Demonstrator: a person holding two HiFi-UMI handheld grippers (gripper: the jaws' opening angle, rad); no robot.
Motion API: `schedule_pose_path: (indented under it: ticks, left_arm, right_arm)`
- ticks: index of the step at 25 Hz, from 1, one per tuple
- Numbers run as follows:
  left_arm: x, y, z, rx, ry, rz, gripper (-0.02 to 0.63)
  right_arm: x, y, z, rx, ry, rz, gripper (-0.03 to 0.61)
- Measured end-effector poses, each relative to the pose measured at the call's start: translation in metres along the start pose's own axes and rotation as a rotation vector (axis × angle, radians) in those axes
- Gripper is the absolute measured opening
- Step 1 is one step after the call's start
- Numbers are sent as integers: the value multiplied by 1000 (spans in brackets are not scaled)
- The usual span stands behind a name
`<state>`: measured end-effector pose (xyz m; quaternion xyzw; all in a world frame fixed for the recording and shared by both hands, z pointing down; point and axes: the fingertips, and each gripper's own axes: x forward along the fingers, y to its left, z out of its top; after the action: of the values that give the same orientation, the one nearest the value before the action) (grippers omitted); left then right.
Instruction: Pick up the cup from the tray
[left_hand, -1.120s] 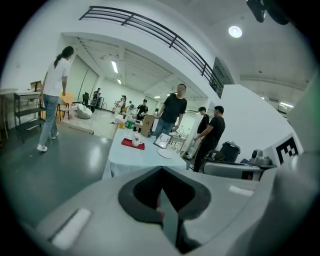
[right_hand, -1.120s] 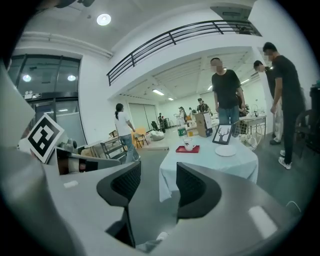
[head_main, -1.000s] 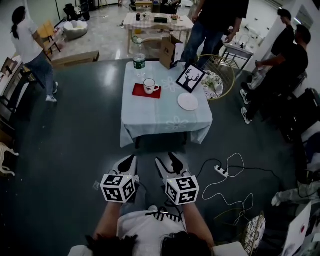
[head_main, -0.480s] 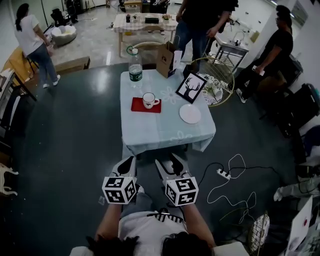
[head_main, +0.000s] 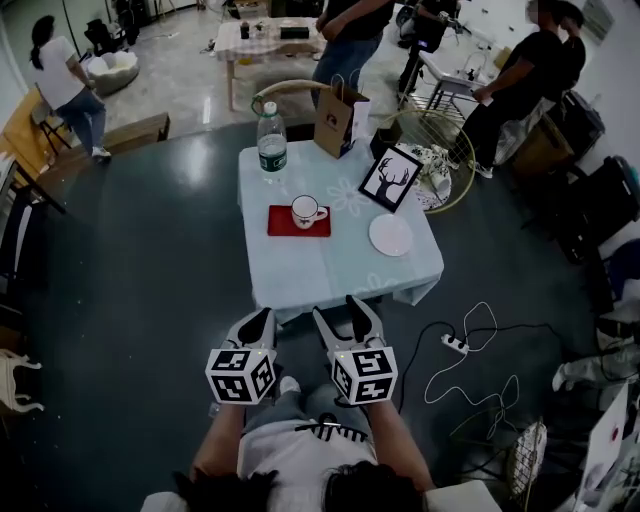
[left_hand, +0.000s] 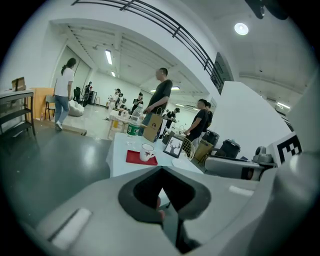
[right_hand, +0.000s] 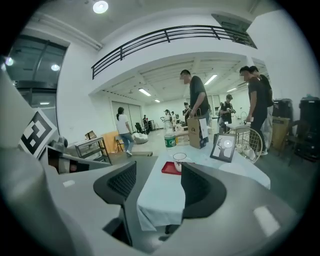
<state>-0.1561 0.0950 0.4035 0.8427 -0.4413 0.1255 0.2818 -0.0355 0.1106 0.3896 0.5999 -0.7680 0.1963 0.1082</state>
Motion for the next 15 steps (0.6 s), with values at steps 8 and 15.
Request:
schedule_pose_path:
  ticks: [8,15]
  left_arm:
    - [28,16,13,19,17,-8,0]
    - [58,24,24,12,16,20,0]
  right_arm:
    - [32,-13,12,6,-24,-22,325]
    - [63,-29,19,12,-49,-3,362]
